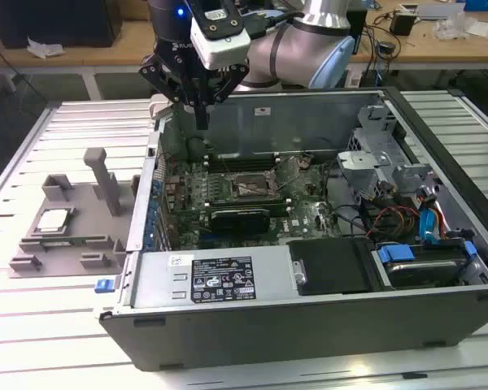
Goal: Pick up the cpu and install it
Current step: 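Reach for the cpu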
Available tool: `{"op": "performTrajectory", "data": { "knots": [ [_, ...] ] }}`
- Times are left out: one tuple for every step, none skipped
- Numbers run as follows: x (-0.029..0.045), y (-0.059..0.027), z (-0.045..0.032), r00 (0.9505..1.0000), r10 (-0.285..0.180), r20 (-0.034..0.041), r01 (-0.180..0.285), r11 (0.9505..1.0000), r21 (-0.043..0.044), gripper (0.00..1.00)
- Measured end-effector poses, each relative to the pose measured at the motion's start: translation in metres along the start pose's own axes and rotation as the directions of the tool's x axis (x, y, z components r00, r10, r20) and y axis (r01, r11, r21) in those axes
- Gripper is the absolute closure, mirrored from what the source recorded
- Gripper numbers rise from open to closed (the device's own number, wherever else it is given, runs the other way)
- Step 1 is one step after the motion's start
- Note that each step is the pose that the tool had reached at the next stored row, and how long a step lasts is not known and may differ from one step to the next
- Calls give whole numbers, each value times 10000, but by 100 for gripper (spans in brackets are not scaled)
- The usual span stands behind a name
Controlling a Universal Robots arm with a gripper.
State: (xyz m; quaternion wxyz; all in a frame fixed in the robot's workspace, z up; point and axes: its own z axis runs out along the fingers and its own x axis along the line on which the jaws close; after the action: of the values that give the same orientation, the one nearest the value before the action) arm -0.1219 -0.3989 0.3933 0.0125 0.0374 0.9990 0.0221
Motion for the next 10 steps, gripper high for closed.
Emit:
{"op": "performTrajectory", "data": {
  "knots": [
    [0,0,0,10000,0,-1,0,10000,0,89],
    [0,0,0,10000,0,0,0,10000,0,89],
    [0,1,0,10000,1,-1,-1,10000,-12,89],
    [0,0,0,10000,1,-1,-1,10000,-18,89],
    [0,0,0,10000,1,-2,-1,10000,-18,89],
    [0,0,0,10000,1,-1,-1,10000,-21,89],
    [1,0,0,10000,1,-1,-1,10000,-22,89],
    [5,-1,0,10000,-1,-2,1,10000,-22,89],
    [11,-1,-1,10000,0,-2,0,10000,-21,89],
    [18,-1,-1,10000,1,-2,-1,10000,-21,89]
  ]
}}
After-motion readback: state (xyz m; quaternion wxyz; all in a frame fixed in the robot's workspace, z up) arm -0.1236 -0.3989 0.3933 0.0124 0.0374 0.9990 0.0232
